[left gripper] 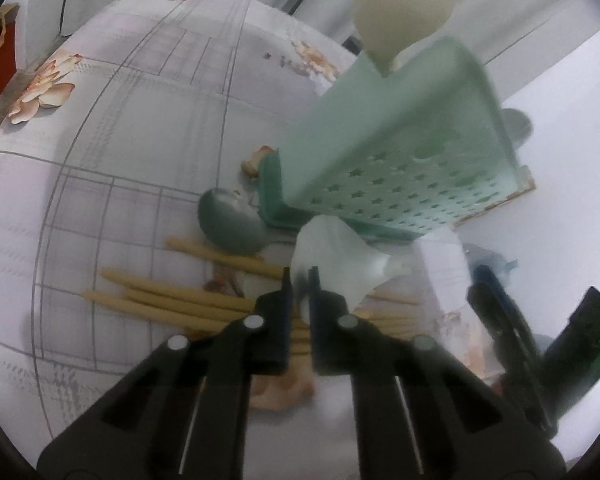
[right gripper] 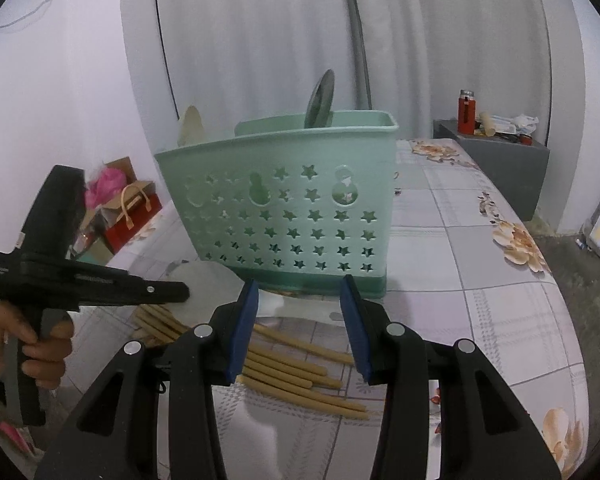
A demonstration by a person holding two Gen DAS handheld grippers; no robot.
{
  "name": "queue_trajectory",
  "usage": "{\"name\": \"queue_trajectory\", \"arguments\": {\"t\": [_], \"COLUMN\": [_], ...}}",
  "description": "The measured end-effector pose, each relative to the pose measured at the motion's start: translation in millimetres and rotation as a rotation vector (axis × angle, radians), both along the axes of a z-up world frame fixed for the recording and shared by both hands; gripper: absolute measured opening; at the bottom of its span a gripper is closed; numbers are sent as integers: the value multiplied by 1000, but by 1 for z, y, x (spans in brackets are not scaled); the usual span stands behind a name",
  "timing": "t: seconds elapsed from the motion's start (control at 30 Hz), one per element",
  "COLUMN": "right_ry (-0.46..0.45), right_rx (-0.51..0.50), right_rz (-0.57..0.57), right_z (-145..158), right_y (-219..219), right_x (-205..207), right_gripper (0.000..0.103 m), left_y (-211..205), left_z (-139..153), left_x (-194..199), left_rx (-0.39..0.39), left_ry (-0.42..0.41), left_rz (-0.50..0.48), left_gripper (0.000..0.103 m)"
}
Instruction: Organize utensils
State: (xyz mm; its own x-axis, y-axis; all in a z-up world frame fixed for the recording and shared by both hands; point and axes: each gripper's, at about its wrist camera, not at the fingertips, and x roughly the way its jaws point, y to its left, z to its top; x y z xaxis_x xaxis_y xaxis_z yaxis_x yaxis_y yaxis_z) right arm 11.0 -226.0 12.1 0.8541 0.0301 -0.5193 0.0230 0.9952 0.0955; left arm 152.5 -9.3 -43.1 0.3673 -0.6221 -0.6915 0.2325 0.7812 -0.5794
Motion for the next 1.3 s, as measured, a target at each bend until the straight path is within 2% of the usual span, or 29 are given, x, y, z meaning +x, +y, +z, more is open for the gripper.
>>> {"name": "queue_trajectory", "arguments": {"t": [0.3,0.47,0.63,0.73,0.83,0.97,1.07,1.3], "right_ry": [-37,-17,52,125,175,232,300,378], "right_rx": [10,49,50,40,-1,-25,-29,-11], "right_rz": [-9,44,192,281,318,339,353,393], "right_z": [10,12,8,-2,-10,-22,-35,-46], "right_y": [-4,2,36,61,79,90,94,101], "right_x": [-7,4,34,55,71,89,98,90], "right_gripper": [42,42,42,42,42,42,42,41], "left_y": [36,82,129,151,165,173,182,191], "left_z": [28,49,64,69,71,66,60,47], "left_x": [-30,-51,-68,-75,-75,-75,-77,-73], "left_rx": [-100,-145,-160,-130,-101,-63,-72,-74], "left_ry": [-69,-119,-178,-211,-220,-230,-221,-216], "left_rz": [4,84,211,293,341,368,372,381], "left_gripper": [0,0,0,0,0,0,0,0]}}
